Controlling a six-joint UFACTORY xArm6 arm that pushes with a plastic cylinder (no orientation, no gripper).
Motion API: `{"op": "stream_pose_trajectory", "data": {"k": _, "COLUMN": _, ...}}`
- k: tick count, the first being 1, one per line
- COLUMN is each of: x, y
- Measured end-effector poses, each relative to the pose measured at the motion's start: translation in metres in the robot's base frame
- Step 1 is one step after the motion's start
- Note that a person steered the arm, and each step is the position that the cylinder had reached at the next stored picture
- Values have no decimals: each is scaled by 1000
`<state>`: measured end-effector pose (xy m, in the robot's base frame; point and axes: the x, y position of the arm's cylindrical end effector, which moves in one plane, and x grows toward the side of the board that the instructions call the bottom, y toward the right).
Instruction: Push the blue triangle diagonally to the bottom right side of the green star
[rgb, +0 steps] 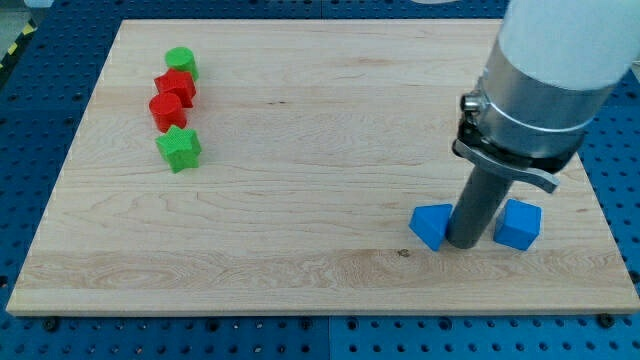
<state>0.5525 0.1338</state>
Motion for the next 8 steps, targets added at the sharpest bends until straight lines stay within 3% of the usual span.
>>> {"op": "stream_pose_trajectory", "data": {"k": 3, "x": -29, "y": -37}}
{"op": "stream_pose_trajectory", "data": {"k": 8, "x": -32, "y": -101}}
